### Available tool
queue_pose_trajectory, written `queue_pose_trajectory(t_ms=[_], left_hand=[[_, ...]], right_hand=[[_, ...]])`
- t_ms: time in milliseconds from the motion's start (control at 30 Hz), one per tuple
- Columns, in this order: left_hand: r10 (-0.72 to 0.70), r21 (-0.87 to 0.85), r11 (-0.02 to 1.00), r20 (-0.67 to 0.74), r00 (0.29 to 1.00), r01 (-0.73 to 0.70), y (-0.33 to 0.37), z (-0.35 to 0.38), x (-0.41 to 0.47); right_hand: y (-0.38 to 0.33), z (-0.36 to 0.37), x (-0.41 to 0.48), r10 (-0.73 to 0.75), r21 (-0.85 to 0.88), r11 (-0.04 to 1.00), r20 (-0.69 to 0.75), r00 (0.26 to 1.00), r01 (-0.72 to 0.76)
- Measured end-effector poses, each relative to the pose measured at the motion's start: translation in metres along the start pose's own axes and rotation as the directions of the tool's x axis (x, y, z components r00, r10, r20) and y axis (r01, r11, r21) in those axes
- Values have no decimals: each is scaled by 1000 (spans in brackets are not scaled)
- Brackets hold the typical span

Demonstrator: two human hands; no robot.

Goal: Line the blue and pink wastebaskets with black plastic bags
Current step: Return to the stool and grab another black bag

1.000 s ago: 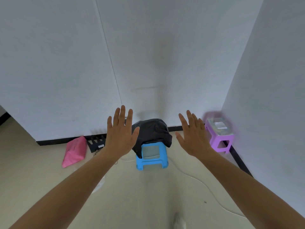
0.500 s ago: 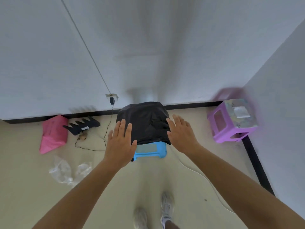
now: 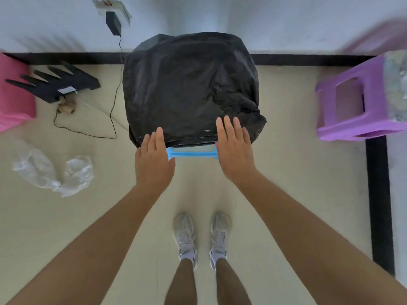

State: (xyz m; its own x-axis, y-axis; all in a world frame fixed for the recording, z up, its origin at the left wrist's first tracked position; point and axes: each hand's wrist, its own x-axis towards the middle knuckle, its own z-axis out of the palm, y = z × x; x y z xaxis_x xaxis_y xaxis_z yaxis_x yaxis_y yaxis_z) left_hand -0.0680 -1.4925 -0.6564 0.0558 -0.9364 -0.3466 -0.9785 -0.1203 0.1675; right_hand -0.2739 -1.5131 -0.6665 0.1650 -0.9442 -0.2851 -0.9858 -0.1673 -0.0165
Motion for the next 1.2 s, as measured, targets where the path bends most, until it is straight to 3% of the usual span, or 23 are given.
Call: queue_pose_trajectory(t_ms=[167,267,367,467,567,733,833,900,1000,1100,1200], left_hand=[[153,18,988,-54,987,-152,-10,-11,5],[107,-57,992,-45,993,-110,-6,-34,-1],[151,17,988,30,988,-152,-3,-43,2],[197,151,965,118,973,-214,-2,-26,16],[191,192,959,98,977,-207,-4,-4,26],[228,207,954,-26,973,-218,-14,-8,15],[196,100,976,-40,980,-191,-19,-20,3],[208,101,972,63,976,-214,-19,-25,3],[254,149,948,186,949,-282,-17,-18,16],[241,224,929,242,940,-296,-17,3,22],[239,188,942,199,950,-277,-19,13,15]], right_hand=[[8,-15,14,-25,-72,997,48,999,29],[9,-39,13,-62,-26,998,91,994,64],[-1,-46,12,-123,47,992,112,986,119],[-9,-29,14,-51,43,998,127,991,46],[-5,-8,9,14,12,1000,49,999,-15],[8,-13,-9,147,204,971,-121,982,-121],[15,-24,-21,-2,170,985,-18,1000,5],[14,-28,-22,-89,197,978,95,991,69],[4,-16,-14,-204,74,978,203,958,193],[-2,7,-10,-155,-63,984,166,974,167],[-3,14,-14,-160,3,987,15,987,160]])
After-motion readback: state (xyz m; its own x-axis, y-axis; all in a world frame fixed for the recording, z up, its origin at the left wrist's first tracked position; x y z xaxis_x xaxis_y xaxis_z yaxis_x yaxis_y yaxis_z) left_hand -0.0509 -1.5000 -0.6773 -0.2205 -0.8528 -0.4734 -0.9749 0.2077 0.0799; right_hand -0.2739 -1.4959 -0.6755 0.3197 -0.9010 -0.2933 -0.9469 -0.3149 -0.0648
